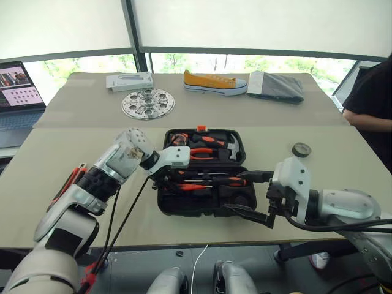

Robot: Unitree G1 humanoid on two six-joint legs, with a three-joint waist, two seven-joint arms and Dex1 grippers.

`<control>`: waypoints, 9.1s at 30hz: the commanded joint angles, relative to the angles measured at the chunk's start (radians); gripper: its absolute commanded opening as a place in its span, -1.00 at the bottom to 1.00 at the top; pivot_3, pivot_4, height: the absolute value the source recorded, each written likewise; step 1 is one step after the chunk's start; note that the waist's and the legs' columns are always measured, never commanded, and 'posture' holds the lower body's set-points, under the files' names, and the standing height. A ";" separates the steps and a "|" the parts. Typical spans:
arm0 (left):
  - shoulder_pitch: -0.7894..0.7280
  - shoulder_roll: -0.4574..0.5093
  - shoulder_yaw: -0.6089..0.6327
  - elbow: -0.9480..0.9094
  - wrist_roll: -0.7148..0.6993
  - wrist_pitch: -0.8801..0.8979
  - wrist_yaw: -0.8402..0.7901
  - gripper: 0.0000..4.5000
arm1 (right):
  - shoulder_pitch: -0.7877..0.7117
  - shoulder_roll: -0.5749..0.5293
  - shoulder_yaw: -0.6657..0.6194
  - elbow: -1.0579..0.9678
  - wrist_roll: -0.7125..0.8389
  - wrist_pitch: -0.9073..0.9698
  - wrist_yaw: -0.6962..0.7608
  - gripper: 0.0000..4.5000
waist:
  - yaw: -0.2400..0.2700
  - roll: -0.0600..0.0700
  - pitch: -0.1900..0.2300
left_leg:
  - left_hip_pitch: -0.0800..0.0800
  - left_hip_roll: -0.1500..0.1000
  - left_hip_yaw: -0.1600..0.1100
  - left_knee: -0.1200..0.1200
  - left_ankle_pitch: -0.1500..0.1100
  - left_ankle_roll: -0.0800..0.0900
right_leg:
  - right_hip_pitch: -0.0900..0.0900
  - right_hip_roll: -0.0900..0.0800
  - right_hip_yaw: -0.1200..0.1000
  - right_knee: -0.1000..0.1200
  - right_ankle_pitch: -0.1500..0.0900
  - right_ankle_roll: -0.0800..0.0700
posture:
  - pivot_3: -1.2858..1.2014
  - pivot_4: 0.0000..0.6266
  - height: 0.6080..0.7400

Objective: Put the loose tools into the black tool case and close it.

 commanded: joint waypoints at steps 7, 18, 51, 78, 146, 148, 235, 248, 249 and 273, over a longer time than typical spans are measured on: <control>0.091 0.052 0.243 -0.055 -0.196 -0.098 0.042 0.44 | 0.006 0.005 -0.034 -0.024 0.014 -0.025 -0.005 1.00 | -0.008 0.000 0.000 | 0.000 0.000 0.000 0.000 0.000 0.000 | 0.000 0.000 0.000 0.000 0.000 0.000 | 0.03 -0.52 1.00; 0.265 -0.092 0.351 0.023 -0.195 -0.336 0.222 -0.99 | -0.002 0.001 -0.045 -0.014 0.023 -0.011 -0.011 1.00 | -0.002 0.000 0.000 | 0.000 0.000 0.000 0.001 0.000 0.000 | 0.000 -0.001 0.000 0.000 0.000 0.000 | 0.03 -0.52 1.00; 1.157 0.115 1.281 -0.628 -0.419 0.119 0.585 0.85 | -0.365 0.093 0.231 0.325 -0.034 -0.173 0.340 1.00 | -0.039 0.000 -0.004 | 0.006 0.000 0.000 -0.006 -0.001 -0.001 | 0.000 0.001 0.001 -0.003 0.000 0.000 | 0.03 -0.52 1.00; 0.882 0.374 0.925 0.021 -0.305 0.207 0.653 0.99 | -0.341 0.143 0.225 0.292 -0.096 -0.180 0.330 1.00 | -0.029 0.000 -0.004 | 0.015 -0.002 0.005 -0.016 -0.003 -0.009 | 0.002 0.001 -0.003 -0.001 0.000 -0.001 | 0.03 -0.52 1.00; 0.090 0.007 0.094 -0.183 -0.197 0.061 0.063 -0.52 | 0.114 -0.014 -0.054 -0.059 0.008 -0.053 0.002 1.00 | 0.008 -0.005 -0.002 | 0.004 0.000 0.001 -0.001 -0.002 -0.003 | 0.001 0.000 -0.001 -0.001 0.000 -0.001 | 0.03 -0.52 1.00; 0.103 0.013 0.077 -0.190 -0.180 0.026 0.053 -0.84 | 0.119 -0.015 -0.055 -0.057 0.005 -0.057 0.006 1.00 | 0.007 -0.005 -0.002 | 0.004 0.000 0.001 -0.001 -0.002 -0.003 | 0.001 0.000 -0.001 -0.001 0.000 -0.001 | 0.03 -0.52 1.00; 0.252 0.152 0.371 -0.378 -0.467 -0.050 0.033 1.00 | -0.345 -0.131 0.357 0.283 -0.426 -0.110 0.562 -0.99 | -0.012 0.012 0.004 | 0.000 0.000 -0.001 0.002 -0.001 -0.005 | -0.001 -0.002 -0.003 -0.001 0.002 -0.001 | 0.03 -0.52 1.00; 0.247 0.142 0.377 -0.390 -0.477 -0.026 0.056 1.00 | -0.269 -0.157 0.417 0.293 -0.512 -0.206 0.550 -0.60 | -0.014 0.012 0.004 | 0.000 0.000 -0.001 0.001 -0.001 -0.005 | -0.002 -0.001 -0.003 -0.001 0.001 -0.002 | 0.03 -0.52 1.00; 0.248 0.141 0.378 -0.392 -0.477 -0.025 0.058 1.00 | -0.268 -0.156 0.419 0.292 -0.518 -0.211 0.550 -0.45 | -0.014 0.012 0.004 | 0.000 0.000 -0.001 0.001 -0.001 -0.005 | -0.002 -0.001 -0.003 -0.001 0.001 -0.002 | 0.03 -0.52 1.00; 0.544 0.181 0.616 -0.167 -0.334 -0.141 0.422 -0.15 | -0.328 0.006 -0.001 0.676 -0.344 -0.060 0.270 -0.24 | -0.012 0.012 0.004 | 0.003 0.000 0.000 -0.001 -0.001 -0.006 | -0.001 0.000 -0.003 -0.001 0.002 -0.002 | 0.03 -0.52 1.00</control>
